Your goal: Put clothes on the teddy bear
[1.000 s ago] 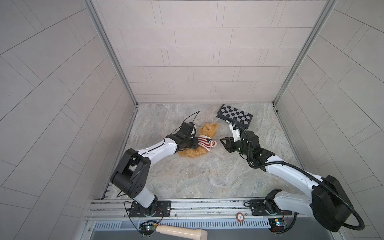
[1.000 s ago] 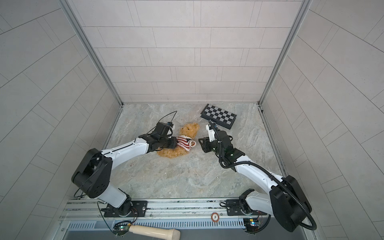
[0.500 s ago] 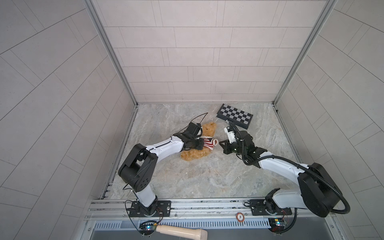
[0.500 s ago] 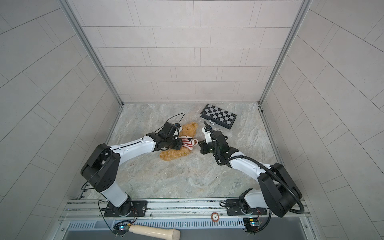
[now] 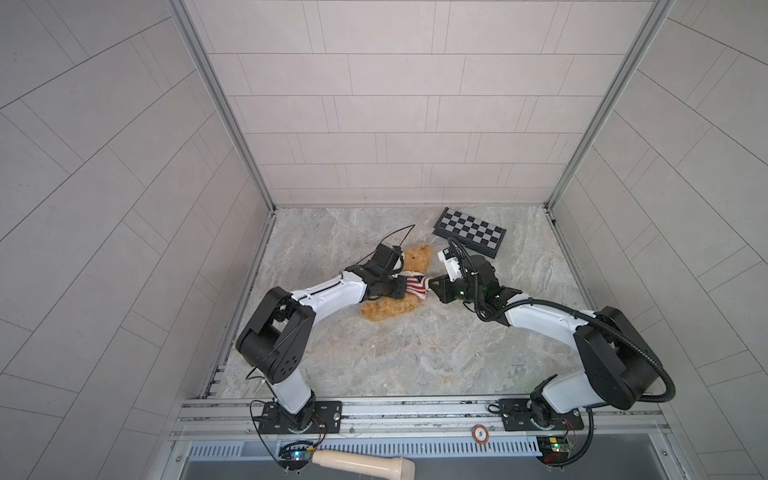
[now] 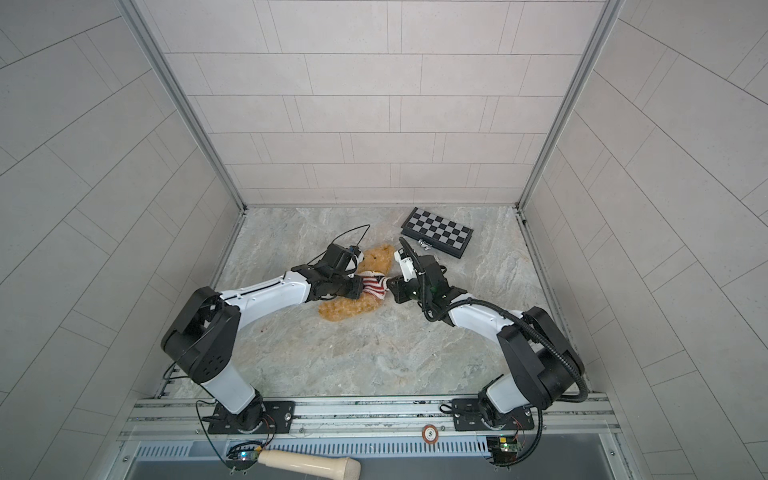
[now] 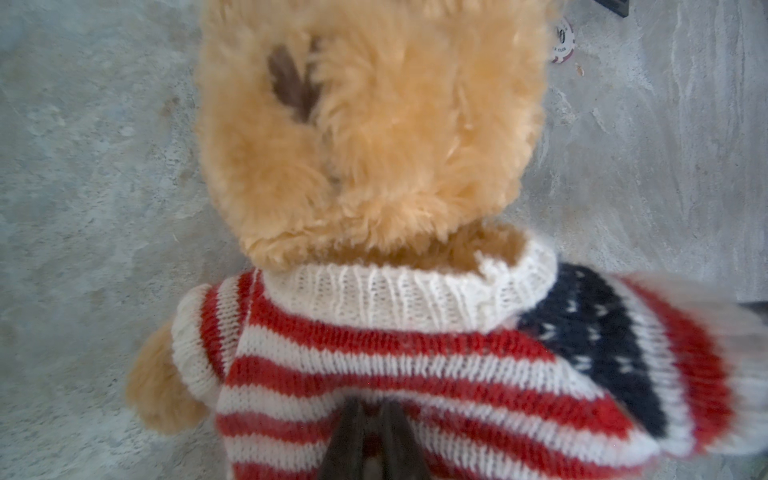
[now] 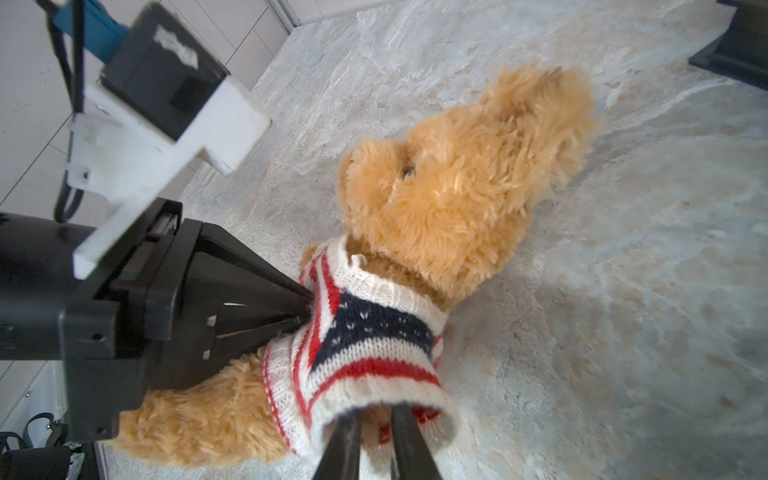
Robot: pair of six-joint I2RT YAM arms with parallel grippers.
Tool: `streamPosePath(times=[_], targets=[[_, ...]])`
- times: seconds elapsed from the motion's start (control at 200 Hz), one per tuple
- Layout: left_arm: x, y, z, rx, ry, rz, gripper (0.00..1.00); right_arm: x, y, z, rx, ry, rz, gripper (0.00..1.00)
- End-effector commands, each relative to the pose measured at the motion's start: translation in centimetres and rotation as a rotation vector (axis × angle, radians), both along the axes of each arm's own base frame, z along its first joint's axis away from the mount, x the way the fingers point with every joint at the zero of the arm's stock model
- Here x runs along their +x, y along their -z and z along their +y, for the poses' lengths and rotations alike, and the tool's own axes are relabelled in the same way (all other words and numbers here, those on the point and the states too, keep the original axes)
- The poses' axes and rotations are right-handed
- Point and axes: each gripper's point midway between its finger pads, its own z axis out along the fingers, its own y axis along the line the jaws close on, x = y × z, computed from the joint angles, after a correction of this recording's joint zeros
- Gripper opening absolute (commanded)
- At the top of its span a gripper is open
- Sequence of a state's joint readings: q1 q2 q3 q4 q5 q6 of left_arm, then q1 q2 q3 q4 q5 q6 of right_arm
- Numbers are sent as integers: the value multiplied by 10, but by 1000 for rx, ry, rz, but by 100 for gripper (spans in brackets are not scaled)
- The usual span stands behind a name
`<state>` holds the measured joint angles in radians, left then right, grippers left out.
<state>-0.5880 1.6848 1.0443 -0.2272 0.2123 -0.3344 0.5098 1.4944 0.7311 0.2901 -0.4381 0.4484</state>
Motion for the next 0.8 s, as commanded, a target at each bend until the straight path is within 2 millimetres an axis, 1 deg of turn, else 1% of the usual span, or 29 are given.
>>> streamPosePath(times=[0.0, 0.245, 0.33, 0.39, 0.461, 0.506, 0.541, 0.616, 0.731, 0.796], targets=[[-8, 13, 12, 54, 0, 40, 15, 5, -12, 12, 48, -30, -29, 22], [-10, 17, 9, 39, 7, 54, 15, 6, -16, 22, 70, -49, -33, 46], [-9, 17, 8, 33, 9, 57, 14, 5, -15, 27, 76, -57, -28, 51], [-9, 15, 7, 31, 12, 54, 14, 5, -13, 30, 80, -59, -24, 52], [-10, 15, 8, 31, 12, 54, 14, 8, -9, 29, 80, -47, -18, 52], [-10, 17, 8, 34, 10, 56, 14, 9, -6, 29, 75, -39, -17, 49], [-11, 17, 8, 31, 11, 57, 14, 10, -4, 28, 72, -34, -14, 46], [-12, 18, 8, 26, 10, 59, 14, 14, 0, 27, 63, -18, -10, 36], [-12, 18, 7, 18, 8, 58, 13, 14, 3, 23, 42, -3, -9, 34], [-12, 19, 7, 18, 9, 61, 13, 15, 5, 20, 27, 8, -11, 27]])
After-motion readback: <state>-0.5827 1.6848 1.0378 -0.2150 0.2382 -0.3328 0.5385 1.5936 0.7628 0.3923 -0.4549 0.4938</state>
